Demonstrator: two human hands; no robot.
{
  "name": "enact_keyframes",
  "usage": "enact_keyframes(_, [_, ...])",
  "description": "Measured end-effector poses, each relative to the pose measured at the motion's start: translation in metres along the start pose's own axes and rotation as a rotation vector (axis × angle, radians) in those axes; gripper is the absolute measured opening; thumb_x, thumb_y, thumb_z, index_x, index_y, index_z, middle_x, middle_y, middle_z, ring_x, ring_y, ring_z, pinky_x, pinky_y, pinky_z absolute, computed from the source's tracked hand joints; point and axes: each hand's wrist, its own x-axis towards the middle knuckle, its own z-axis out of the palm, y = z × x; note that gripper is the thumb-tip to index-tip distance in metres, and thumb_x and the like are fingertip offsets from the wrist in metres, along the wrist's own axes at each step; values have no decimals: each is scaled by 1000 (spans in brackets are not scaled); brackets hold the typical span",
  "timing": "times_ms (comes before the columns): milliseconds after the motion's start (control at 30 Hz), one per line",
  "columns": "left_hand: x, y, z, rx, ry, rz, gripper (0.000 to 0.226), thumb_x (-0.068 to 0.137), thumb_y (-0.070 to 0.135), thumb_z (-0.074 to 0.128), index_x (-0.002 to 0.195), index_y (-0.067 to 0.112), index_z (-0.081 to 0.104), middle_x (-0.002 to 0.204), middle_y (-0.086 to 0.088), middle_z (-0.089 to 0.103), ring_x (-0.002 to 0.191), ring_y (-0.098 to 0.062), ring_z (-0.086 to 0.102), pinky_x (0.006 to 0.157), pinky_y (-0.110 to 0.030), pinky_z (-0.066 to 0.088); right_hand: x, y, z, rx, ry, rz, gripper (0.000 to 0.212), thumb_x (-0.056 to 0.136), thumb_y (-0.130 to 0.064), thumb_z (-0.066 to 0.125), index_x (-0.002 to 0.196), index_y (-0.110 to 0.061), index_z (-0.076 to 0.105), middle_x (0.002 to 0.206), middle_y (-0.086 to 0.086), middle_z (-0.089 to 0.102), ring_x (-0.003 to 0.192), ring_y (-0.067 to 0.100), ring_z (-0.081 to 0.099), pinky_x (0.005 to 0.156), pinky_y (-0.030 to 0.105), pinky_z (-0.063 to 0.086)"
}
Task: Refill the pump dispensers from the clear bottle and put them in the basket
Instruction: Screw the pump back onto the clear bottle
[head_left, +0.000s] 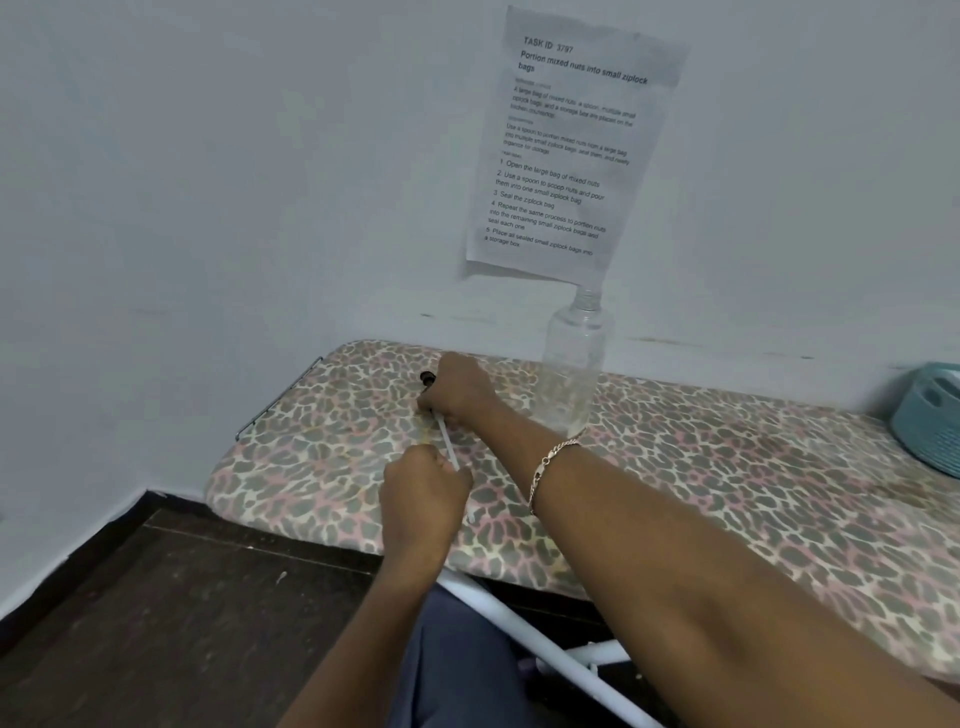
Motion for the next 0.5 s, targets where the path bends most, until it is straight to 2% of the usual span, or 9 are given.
enact_keyframes(133, [0,0,0,7,8,12,19,81,19,73,66,11,64,61,-2,67,58,-20,66,65,-45,60,0,3,-4,81,16,32,36,78,-12,80,61,-10,48,57,6,52,45,17,51,40,27,40])
enact_keyframes(233, [-1,1,-1,-6,8,7,20,81,19,74,66,11,64,62,-2,67,59,-21,67,64,-43,61,-3,2,-10,146,37,41,39,80,-13,79,65,-11,44,61,6,53,52,22,54,48,31,45])
enact_keyframes(333, [-2,1,-2,-58,-1,8,22,82,16,74,63,9,64,58,-5,67,56,-24,69,63,-45,62,-9,-2,-26,231,53,39,38,83,-11,77,69,-12,43,67,10,57,60,28,63,59,38,57])
enact_keyframes(433, [-3,0,-2,-99,-18,40,24,85,12,72,66,-2,67,56,-15,66,57,-32,68,62,-50,60,-17,-5,-50,297,74,31,40,87,-9,75,68,-14,40,60,7,53,53,27,63,47,28,50])
enact_keyframes(500, [-4,2,-5,-135,-32,56,25,88,11,72,67,-1,68,54,-14,66,56,-32,68,63,-47,62,-23,-7,-63,307,96,21,39,88,-11,75,69,-13,41,58,6,54,47,24,62,42,23,44])
